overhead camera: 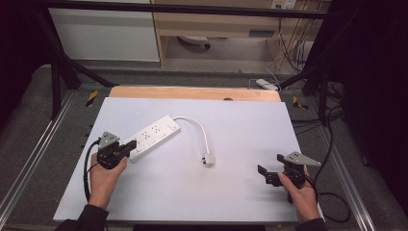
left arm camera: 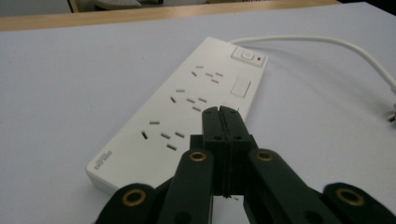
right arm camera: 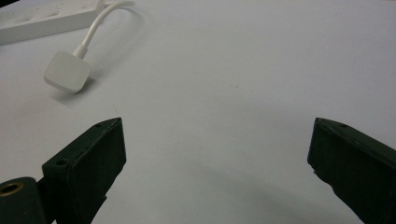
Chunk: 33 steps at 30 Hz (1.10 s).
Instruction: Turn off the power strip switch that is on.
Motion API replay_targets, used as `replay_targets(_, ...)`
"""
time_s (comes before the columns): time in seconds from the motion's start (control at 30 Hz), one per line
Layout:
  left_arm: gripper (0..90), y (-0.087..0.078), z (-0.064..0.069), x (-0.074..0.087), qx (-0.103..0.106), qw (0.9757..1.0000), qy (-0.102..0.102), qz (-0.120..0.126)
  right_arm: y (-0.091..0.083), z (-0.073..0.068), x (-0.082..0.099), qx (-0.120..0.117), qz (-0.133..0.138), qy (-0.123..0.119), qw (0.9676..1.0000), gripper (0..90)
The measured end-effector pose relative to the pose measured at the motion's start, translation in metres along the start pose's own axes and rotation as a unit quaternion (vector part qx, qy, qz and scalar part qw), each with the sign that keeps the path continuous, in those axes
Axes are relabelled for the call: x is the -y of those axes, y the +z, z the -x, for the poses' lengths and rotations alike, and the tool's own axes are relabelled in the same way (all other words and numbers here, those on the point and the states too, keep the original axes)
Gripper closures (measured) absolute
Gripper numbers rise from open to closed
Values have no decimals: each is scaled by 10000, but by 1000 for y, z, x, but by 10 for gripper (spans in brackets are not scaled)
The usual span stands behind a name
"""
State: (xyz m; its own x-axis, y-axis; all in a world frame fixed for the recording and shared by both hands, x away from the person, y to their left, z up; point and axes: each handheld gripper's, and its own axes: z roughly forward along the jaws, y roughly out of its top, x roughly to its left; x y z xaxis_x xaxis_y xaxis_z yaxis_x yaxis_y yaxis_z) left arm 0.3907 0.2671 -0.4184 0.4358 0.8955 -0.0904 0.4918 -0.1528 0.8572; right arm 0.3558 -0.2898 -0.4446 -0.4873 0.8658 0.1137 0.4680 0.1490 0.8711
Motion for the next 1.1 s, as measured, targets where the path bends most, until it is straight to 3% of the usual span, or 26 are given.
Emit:
replay_targets(0.57,900,8,-6,10,78,9988,-24,-483,0,0,0,28,-63,15,10000,47)
replay_targets(0.9,900,12,-8,7,62,9995,-97,-302,0,-1,0,39,-41,-23,10000,47)
replay_targets(1.1,900,18,-8,8,41,9994,-54,-343,0,-1,0,50,-67,-33,10000,47)
